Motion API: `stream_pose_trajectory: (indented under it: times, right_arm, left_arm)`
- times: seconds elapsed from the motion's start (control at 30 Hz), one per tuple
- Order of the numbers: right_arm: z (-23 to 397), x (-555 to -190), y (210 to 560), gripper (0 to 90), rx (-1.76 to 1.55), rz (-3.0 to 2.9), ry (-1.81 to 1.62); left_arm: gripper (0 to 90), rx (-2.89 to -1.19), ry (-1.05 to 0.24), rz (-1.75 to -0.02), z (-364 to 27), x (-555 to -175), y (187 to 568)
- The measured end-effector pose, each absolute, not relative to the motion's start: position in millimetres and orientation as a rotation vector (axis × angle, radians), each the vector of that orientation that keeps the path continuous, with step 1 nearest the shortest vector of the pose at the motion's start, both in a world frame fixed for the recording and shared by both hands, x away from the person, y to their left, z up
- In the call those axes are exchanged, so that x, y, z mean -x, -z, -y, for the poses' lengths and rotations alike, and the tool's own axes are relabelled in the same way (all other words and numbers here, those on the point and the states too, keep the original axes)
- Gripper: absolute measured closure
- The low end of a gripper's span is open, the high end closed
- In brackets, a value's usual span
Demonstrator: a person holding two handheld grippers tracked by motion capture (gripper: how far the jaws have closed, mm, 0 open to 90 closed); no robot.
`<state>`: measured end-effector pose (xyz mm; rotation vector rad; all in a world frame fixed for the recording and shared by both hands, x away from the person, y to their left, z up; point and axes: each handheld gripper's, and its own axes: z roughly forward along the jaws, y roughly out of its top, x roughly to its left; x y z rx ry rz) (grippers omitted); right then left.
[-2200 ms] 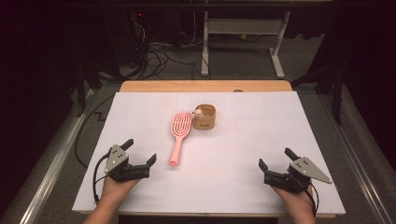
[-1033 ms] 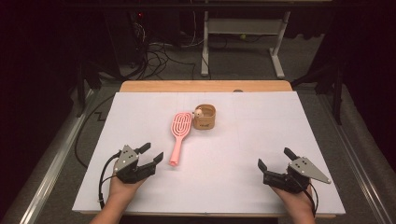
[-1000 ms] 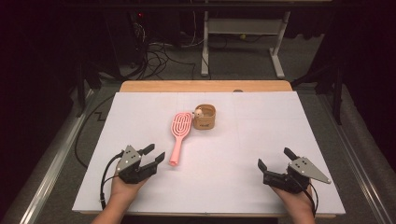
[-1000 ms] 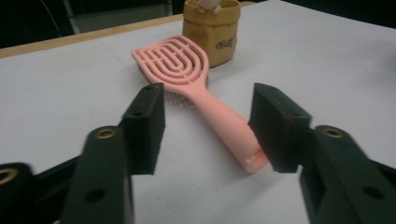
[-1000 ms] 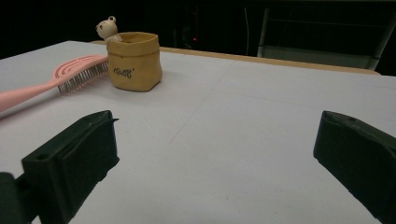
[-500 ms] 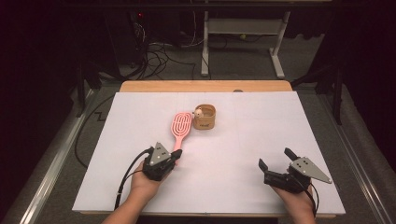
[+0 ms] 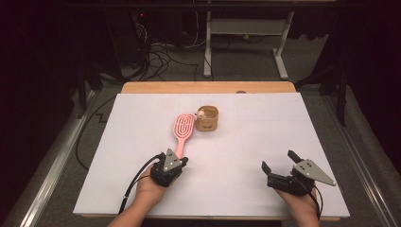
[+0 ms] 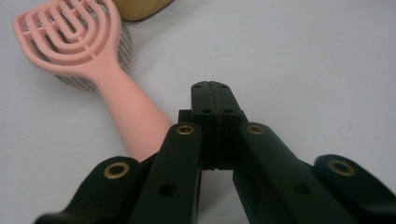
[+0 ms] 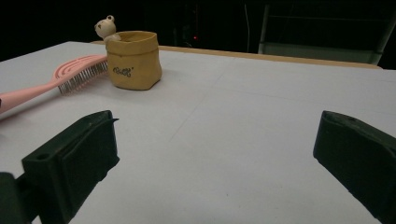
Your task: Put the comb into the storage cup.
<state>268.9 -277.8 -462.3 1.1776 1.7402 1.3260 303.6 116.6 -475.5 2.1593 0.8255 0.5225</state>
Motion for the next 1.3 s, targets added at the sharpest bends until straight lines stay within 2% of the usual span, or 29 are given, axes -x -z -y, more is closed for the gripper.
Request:
stream_pose_trajectory:
  times: [0.5,1.3]
  right_arm:
    - [281,-268,461,0.5,-1.184,-1.725,-1.335]
    - [282,-268,461,0.7,-1.203,-1.723,-1.343]
  left_arm:
    - [90.0,-2.152,-0.551,-0.887,-141,-305,475]
    - [90.0,-2.169,-0.608,-0.944,-159,-306,473]
